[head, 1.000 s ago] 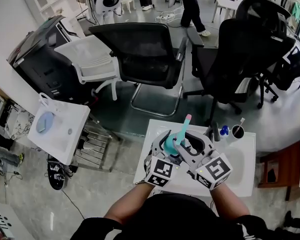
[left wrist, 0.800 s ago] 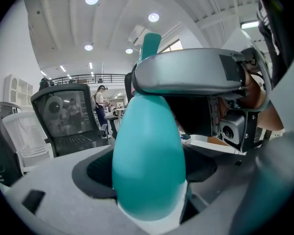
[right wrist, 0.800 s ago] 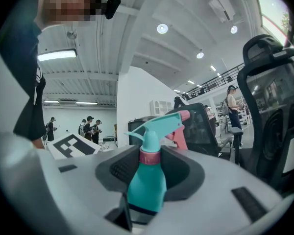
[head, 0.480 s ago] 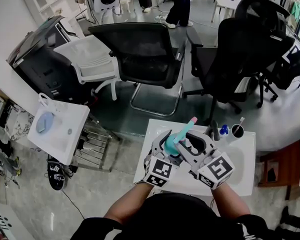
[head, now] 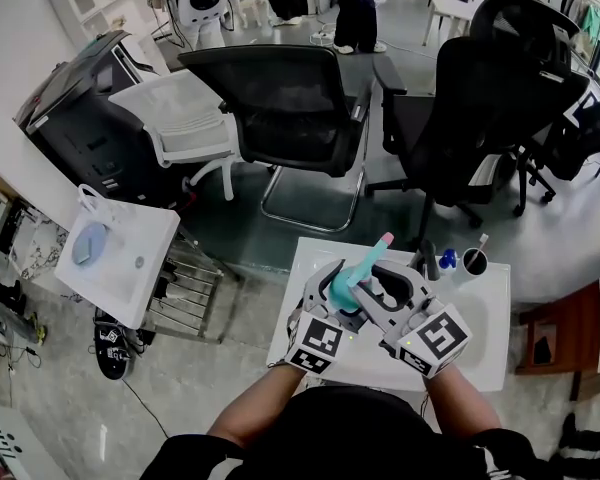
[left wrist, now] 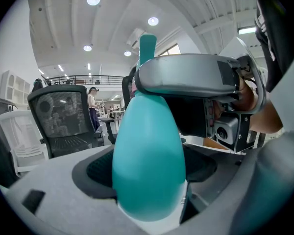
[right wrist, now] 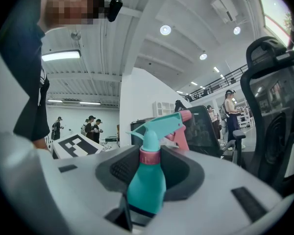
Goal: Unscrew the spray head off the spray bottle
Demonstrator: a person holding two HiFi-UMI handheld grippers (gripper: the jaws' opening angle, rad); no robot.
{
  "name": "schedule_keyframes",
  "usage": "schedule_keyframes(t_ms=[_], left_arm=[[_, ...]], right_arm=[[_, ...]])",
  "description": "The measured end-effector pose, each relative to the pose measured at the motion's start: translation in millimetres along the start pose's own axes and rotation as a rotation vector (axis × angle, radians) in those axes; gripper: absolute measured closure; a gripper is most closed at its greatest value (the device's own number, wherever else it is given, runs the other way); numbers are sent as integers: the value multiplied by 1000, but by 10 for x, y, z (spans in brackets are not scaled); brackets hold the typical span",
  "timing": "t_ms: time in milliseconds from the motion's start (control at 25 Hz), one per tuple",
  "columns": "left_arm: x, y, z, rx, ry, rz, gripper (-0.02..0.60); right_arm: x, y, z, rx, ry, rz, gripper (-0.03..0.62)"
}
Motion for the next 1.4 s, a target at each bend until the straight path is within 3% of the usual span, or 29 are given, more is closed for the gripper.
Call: schedule_keyframes(t_ms=[200,440,680,1080,1400], left_arm=[[81,6,63,-126,-88,-9,176],[106,-16,199,-294,-169,-99,176],[103,-66,276,-391,-196,-136,176],[-39,-10,207,-339,-153,-82,176],[-327,5,140,-298,-68,-98,176]], right_arm=[[64,17,38,115,12,43,457],[128,167,87,293,64,73,457],[165,190,142,402,69,87,457],[226,152,188,374,24,85,456],[311,109,220,307,-55,87,456]])
Point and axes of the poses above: the fingertips, and each gripper's own axes: z backward along the fingers, y to its left, x out of its top, the point moved 9 cm from there along z, backward along the fingers, and after that the axes turned 10 degrees about -z, right-handed, at the moved point
